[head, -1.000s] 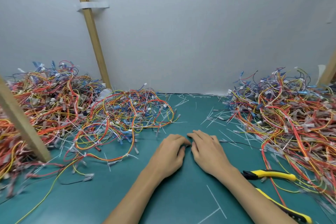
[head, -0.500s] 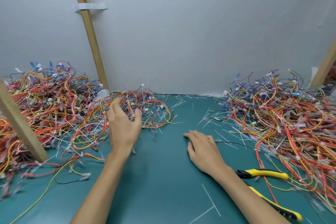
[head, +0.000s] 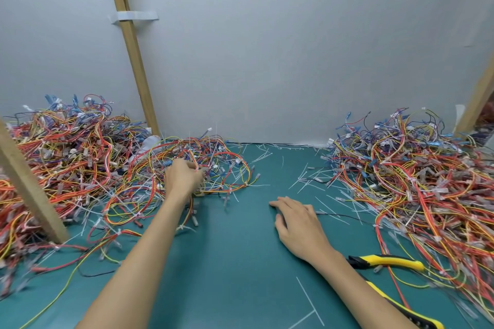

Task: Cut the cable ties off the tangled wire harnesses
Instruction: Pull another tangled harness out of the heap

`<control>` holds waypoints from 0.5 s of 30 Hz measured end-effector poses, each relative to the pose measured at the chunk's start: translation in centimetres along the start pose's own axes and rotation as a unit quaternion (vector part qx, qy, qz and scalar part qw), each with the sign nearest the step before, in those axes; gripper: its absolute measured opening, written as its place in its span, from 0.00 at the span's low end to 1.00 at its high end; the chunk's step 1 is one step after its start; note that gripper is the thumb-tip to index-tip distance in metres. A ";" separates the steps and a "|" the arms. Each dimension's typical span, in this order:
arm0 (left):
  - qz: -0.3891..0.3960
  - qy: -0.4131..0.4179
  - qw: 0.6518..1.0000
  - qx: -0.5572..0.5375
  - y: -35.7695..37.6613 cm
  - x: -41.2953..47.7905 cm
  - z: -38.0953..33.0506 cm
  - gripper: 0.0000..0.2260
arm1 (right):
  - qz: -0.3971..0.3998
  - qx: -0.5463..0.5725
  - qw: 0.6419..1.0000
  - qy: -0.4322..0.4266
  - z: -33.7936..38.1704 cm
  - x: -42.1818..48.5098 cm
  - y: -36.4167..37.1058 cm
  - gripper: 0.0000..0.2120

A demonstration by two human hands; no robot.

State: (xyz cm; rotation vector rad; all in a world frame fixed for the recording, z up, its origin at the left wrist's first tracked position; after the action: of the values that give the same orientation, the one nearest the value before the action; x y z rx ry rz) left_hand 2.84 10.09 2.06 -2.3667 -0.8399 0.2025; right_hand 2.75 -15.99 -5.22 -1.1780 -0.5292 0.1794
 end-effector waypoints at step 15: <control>0.225 0.202 0.882 -0.363 -5.3 -4.5 -14.6 0.10 | 0.016 0.045 0.999 0.016 0.1 -0.1 -0.6 0.18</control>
State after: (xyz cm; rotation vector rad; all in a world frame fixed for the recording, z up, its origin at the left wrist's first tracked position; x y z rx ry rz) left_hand 1.43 3.26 16.68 -3.1131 -0.1406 -0.5035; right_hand 2.56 -16.19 -4.72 -1.0996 -0.4697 0.2091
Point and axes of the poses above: each hand's wrist, its own x-axis towards the middle knuckle, its own y-axis out of the palm, z = x × y, the point moved 3 cm from there along x, towards the middle knuckle
